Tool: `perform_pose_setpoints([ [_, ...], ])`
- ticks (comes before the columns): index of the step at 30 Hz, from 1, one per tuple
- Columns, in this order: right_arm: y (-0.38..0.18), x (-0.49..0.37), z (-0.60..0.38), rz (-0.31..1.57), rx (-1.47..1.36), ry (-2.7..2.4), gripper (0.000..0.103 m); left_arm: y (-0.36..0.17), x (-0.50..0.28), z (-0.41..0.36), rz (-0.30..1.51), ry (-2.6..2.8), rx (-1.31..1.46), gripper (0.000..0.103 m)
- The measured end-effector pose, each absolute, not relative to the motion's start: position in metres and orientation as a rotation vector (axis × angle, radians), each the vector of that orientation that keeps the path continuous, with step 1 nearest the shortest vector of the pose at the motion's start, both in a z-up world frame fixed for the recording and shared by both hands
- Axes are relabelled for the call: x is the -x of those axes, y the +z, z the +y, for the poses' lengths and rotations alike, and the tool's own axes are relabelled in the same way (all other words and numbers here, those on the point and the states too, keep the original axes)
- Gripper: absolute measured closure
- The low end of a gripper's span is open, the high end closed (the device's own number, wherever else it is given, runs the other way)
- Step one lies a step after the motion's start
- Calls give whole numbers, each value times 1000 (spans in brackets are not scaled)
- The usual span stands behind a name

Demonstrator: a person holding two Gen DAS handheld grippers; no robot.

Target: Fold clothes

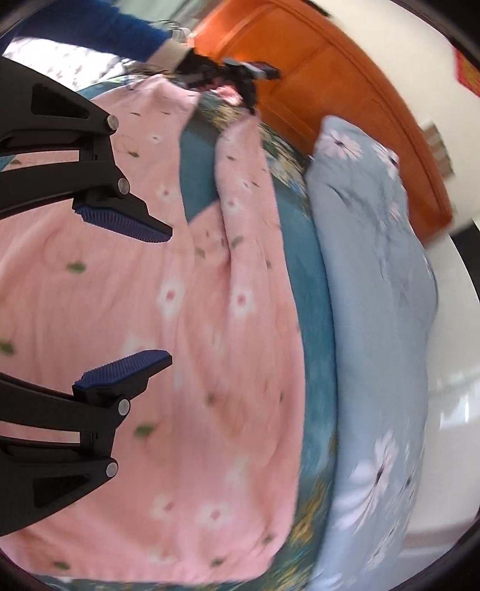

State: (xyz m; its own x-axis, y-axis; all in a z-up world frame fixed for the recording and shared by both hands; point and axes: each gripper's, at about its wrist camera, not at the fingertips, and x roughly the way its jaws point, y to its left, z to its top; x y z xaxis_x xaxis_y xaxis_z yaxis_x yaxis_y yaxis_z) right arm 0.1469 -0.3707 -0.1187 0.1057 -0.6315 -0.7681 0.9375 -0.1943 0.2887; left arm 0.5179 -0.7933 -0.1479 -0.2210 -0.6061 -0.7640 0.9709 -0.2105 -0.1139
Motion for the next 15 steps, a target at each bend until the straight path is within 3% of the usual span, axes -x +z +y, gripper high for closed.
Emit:
perform_pose_setpoints([
  [4, -143, -212, -456, 658, -919, -1347, 41, -139, -520, -797, 783, -1758, -695, 94],
  [11, -193, -268, -518, 1022, -780, -1311, 44, -132, -532, -808, 867, -1843, -672, 94],
  [14, -202, -272, -520, 1072, -751, -1323, 55, -134, -539, -816, 896, -1854, -649, 94],
  [15, -201, -270, -519, 1068, -751, -1329, 72, -135, -541, -819, 904, -1857, -640, 94],
])
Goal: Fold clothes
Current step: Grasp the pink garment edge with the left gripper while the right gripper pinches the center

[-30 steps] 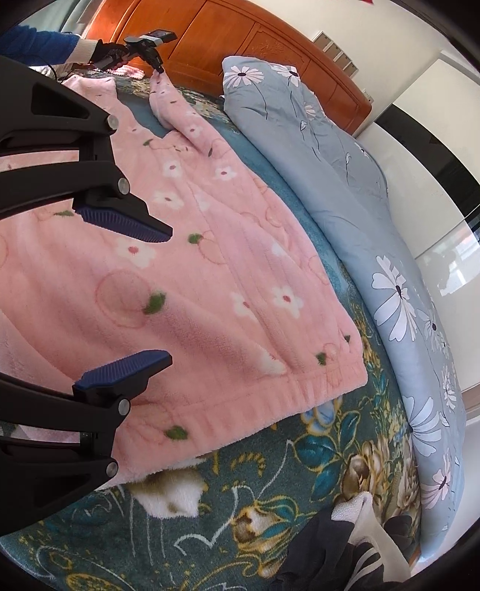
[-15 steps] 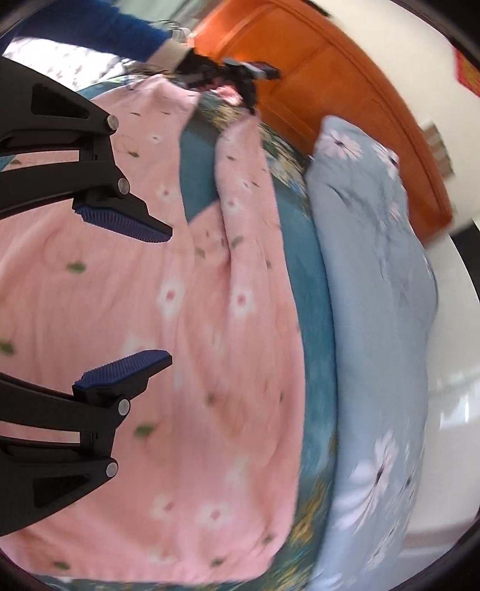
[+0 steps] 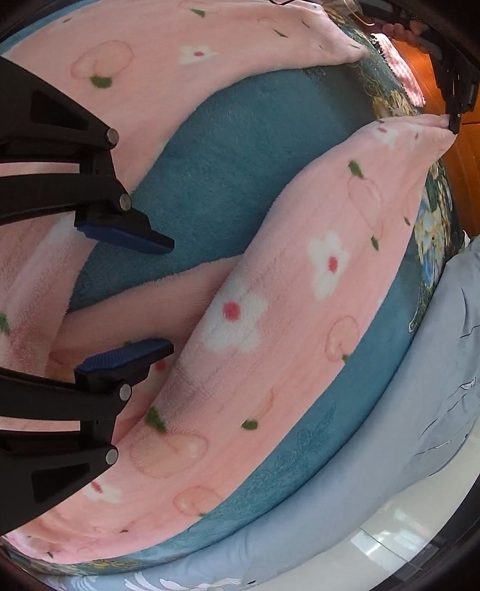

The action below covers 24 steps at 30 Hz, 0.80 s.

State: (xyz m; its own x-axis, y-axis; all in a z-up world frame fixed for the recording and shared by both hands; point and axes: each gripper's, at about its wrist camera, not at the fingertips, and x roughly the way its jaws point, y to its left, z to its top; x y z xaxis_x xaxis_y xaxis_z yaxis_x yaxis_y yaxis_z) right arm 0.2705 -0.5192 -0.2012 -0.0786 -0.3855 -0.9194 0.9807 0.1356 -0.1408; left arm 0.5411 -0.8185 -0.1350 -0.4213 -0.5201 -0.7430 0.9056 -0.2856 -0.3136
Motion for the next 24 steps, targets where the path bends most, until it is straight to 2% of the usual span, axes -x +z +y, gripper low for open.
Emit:
perform_pose_setpoints([
  [1, -198, -267, -519, 1060, -762, -1340, 96, -136, -543, -821, 913, -1860, -632, 94],
  [5, -183, -252, -515, 1015, -795, -1388, 98, -127, -547, -832, 938, -1867, -560, 94],
  [10, -132, -237, -471, 845, -738, -1378, 98, -85, -565, -822, 867, -1989, -394, 95],
  [15, -161, -265, -440, 1019, -734, -1255, 98, -125, -576, -823, 953, -1908, -540, 95],
  [21, -169, -263, -438, 999, -792, -1236, 98, -169, -595, -821, 1112, -1800, -634, 93],
  [22, -169, -262, -438, 995, -796, -1235, 98, -176, -596, -817, 1132, -1791, -644, 92],
  [24, -171, -261, -438, 986, -800, -1234, 98, -187, -598, -816, 1179, -1775, -659, 78],
])
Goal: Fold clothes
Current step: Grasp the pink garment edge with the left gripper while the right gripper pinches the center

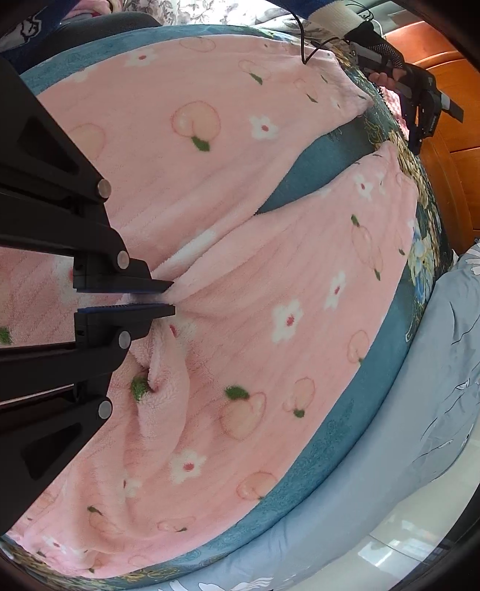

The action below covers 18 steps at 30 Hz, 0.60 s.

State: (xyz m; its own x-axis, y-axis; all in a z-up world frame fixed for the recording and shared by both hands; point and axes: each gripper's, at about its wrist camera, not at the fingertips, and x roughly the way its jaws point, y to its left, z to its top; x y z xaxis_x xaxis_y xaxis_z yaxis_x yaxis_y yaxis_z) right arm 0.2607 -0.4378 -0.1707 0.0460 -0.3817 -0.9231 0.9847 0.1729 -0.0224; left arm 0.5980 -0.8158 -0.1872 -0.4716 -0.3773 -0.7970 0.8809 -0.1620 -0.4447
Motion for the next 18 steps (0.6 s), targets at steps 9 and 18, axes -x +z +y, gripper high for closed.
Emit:
perform_pose_setpoints([
  [9, -170, -262, -434, 975, -819, -1223, 98, -220, -580, -834, 1263, -1779, -693, 45],
  [18, -166, -261, -437, 951, -843, -1247, 97, -224, -545, -860, 1199, -1935, -692, 54],
])
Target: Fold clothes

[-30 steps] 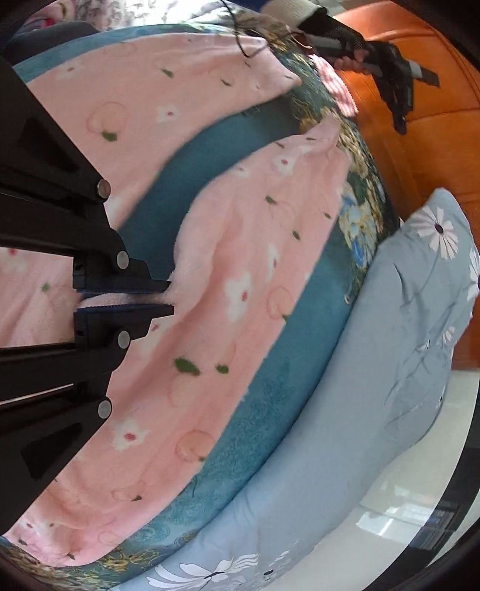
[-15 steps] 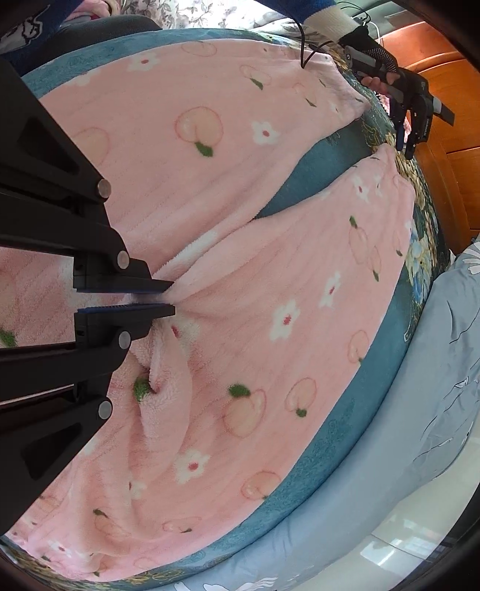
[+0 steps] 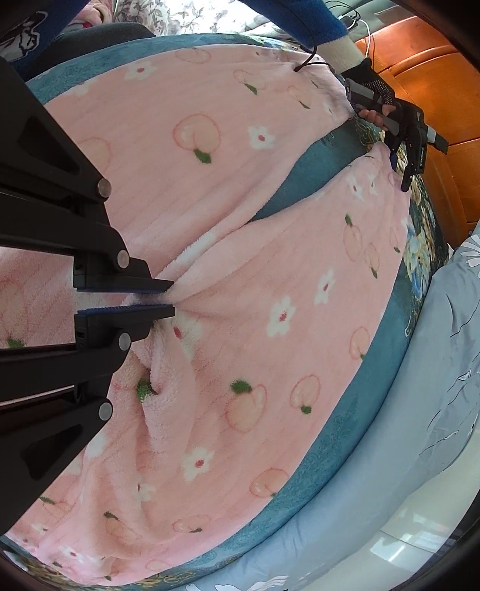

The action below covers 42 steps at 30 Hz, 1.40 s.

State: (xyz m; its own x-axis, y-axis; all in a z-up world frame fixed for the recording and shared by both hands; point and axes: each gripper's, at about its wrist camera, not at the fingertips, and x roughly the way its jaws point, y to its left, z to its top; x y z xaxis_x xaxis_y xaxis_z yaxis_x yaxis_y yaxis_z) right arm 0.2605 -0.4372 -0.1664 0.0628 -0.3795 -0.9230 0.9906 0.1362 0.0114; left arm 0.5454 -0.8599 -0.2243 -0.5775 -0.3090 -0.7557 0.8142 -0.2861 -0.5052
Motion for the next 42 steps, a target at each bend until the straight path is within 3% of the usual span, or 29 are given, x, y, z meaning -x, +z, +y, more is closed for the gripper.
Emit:
perform_pose_setpoints([
  [1, -166, -261, -438, 950, -844, -1249, 97, -221, -543, -859, 1178, -1957, -682, 80],
  [2, -167, -261, -438, 949, -845, -1251, 97, -216, -541, -859, 1149, -1970, -674, 97],
  [9, -167, -261, -439, 921, -853, -1259, 95, -173, -534, -871, 890, -1952, -662, 96],
  [13, -178, -263, -445, 917, -871, -1257, 95, -196, -523, -886, 816, -1872, -810, 95],
  [16, -178, -263, -446, 913, -866, -1260, 95, -218, -523, -891, 856, -1837, -842, 95],
  [20, -168, -260, -442, 871, -848, -1273, 93, -218, -531, -888, 933, -1845, -797, 87],
  [21, -165, -259, -441, 856, -842, -1278, 89, -213, -534, -886, 967, -1848, -783, 82],
  [23, -152, -258, -435, 805, -827, -1301, 71, -202, -542, -880, 1023, -1851, -753, 61],
  [24, -145, -257, -431, 775, -818, -1316, 61, -195, -548, -875, 1039, -1856, -732, 58],
  [28, -113, -245, -401, 675, -801, -1414, 57, -166, -576, -850, 1101, -1818, -654, 43],
  [36, -94, -174, -233, 360, -977, -1786, 55, -138, -621, -748, 1147, -1865, -527, 42],
  [42, -113, -131, -113, 72, -1150, -1990, 50, -145, -647, -658, 1128, -1870, -453, 39],
])
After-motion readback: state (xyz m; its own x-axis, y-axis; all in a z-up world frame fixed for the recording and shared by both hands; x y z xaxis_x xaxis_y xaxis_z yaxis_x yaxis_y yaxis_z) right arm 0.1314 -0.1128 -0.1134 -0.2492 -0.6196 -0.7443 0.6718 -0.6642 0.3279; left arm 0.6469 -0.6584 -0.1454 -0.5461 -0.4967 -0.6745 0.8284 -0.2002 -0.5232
